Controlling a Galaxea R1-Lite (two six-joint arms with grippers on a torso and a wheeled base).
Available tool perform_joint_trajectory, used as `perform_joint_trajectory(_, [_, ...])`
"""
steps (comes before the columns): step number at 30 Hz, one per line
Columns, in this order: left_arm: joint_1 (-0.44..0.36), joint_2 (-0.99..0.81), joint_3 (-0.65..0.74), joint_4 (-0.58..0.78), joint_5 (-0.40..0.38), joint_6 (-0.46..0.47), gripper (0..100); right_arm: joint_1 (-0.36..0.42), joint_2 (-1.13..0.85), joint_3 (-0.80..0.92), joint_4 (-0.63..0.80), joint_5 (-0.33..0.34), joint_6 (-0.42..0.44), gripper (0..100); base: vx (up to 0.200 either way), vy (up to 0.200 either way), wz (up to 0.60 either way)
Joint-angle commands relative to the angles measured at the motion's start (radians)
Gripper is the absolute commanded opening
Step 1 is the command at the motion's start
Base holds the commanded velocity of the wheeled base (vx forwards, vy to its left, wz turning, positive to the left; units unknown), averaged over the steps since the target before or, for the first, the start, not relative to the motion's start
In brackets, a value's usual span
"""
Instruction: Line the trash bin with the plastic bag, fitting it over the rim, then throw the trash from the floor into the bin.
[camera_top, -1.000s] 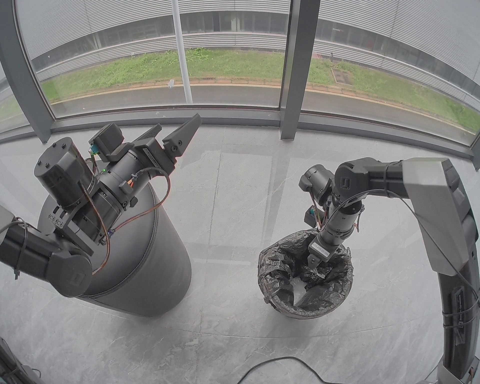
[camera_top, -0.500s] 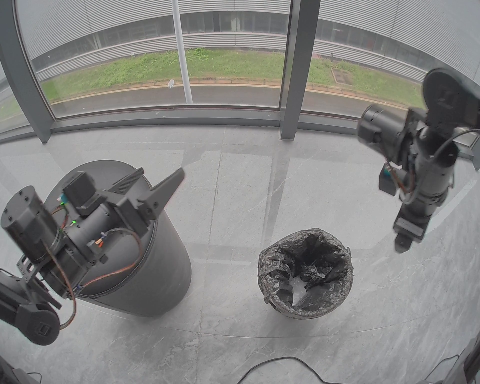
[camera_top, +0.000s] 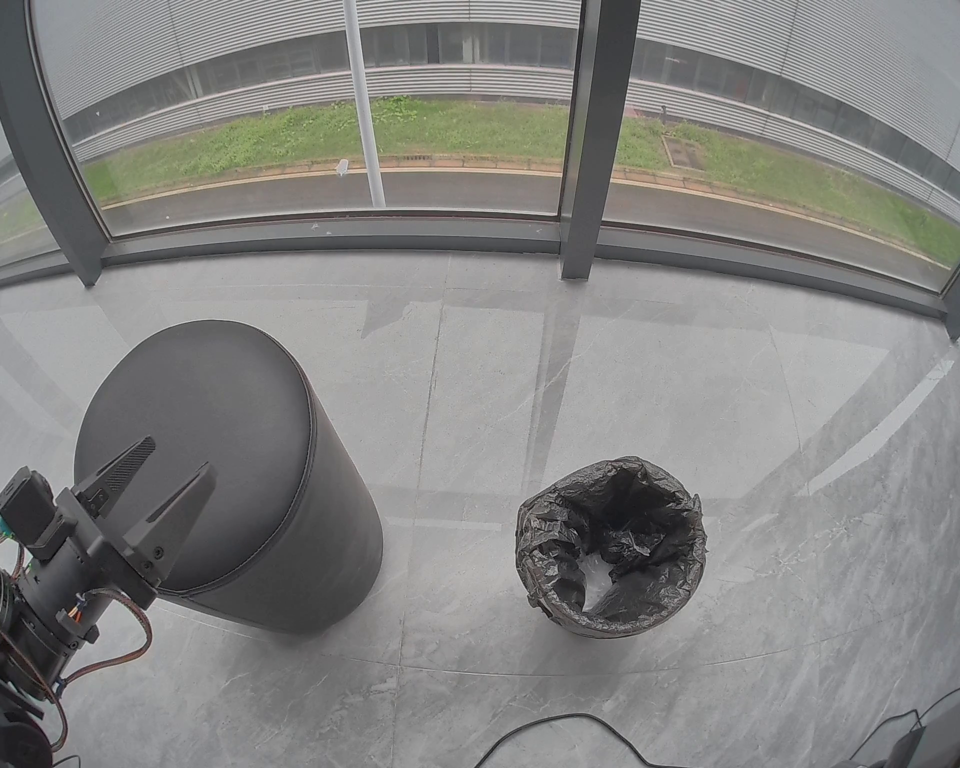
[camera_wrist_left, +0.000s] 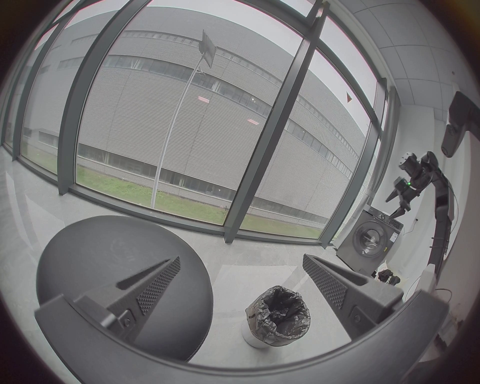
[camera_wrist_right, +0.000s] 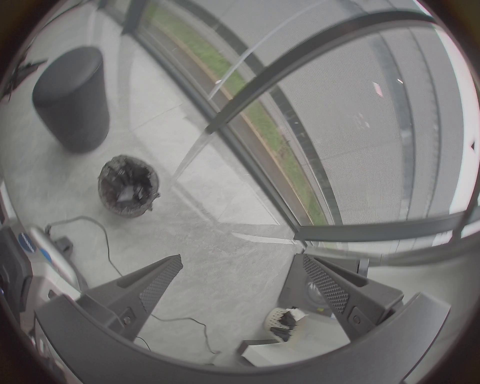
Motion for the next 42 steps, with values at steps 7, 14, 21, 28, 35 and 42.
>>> perform_joint_trajectory(7, [0.244,-0.354,0.033,0.193,-0.044,0.101,100,-0.808,-1.056,0.379,-0.191,0.79,-0.061,100,0.0,0.0,0.0])
perform_joint_trajectory(14, [0.328,-0.659,0.037,0.469,-0.035,0.133,100,-0.708,-1.194,1.015,-0.921,0.874,-0.078,100,0.0,0.0,0.0])
perform_joint_trajectory(21, [0.356,-1.132,0.004,1.047,-0.011,0.18,100,-0.67,-1.317,1.486,-1.232,0.867,-0.054,100,0.0,0.0,0.0])
perform_joint_trajectory(28, [0.362,-1.115,0.06,0.993,0.111,0.22,100,-0.665,-1.314,1.75,-1.309,0.811,0.048,100,0.0,0.0,0.0])
perform_joint_trajectory(35, [0.363,-1.115,0.06,1.136,0.238,0.254,100,-0.665,-1.314,1.905,-1.38,0.819,0.23,100,0.0,0.0,0.0])
perform_joint_trajectory(42, [0.362,-1.113,0.06,1.296,0.232,0.263,100,-0.665,-1.312,1.974,-1.548,0.819,0.206,100,0.0,0.0,0.0])
